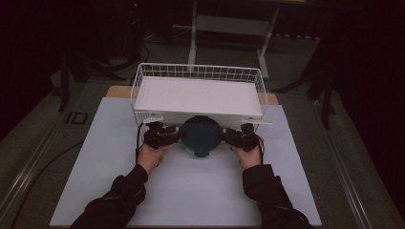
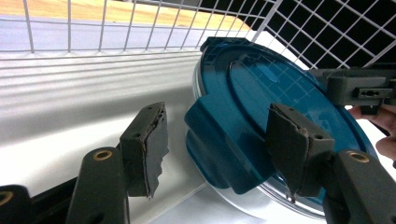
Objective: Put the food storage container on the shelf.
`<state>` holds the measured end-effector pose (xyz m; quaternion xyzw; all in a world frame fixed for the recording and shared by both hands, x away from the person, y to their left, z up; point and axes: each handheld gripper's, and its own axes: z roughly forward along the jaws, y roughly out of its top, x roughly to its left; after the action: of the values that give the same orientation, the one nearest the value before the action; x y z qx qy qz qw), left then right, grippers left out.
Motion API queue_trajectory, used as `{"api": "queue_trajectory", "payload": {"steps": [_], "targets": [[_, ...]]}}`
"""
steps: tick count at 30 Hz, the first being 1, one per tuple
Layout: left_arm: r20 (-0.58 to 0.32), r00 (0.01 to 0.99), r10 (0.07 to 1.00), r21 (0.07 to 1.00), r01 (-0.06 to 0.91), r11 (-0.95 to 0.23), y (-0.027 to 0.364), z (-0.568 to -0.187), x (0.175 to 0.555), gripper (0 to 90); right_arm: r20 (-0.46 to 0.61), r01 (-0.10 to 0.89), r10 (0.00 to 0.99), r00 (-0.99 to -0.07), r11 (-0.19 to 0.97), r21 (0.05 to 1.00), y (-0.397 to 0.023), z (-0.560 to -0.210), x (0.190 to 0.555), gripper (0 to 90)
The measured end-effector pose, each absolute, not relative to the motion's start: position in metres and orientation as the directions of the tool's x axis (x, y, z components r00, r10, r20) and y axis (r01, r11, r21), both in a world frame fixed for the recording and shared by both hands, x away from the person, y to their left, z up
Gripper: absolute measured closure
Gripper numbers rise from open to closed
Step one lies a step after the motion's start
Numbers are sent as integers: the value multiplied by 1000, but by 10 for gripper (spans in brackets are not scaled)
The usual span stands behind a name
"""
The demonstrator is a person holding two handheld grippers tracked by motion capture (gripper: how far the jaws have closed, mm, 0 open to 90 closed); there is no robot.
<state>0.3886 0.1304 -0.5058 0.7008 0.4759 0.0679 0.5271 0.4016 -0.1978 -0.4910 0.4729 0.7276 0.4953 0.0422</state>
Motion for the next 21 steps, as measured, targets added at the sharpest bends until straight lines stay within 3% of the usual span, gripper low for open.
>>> {"api": "queue_trajectory", "payload": {"steps": [5,6,12,14,21], "targets": [[-406,565,719,814,580,3,132,-500,384,351,372,633,753,-543,76,771,-195,-488,399,400],[-438,568,696,803,596,19,131,-499,381,299,370,622,744,-556,77,779,-196,-488,398,400],[-403,615,678,822,569,-28,137,-497,370,129,330,588,739,-587,109,802,-196,-482,386,397],[-398,613,683,821,571,-34,138,-495,364,4,340,590,729,-594,108,800,-196,-479,380,397],[-384,671,634,838,542,-66,139,-486,342,0,334,559,688,-645,126,820,-192,-466,357,411]]}}
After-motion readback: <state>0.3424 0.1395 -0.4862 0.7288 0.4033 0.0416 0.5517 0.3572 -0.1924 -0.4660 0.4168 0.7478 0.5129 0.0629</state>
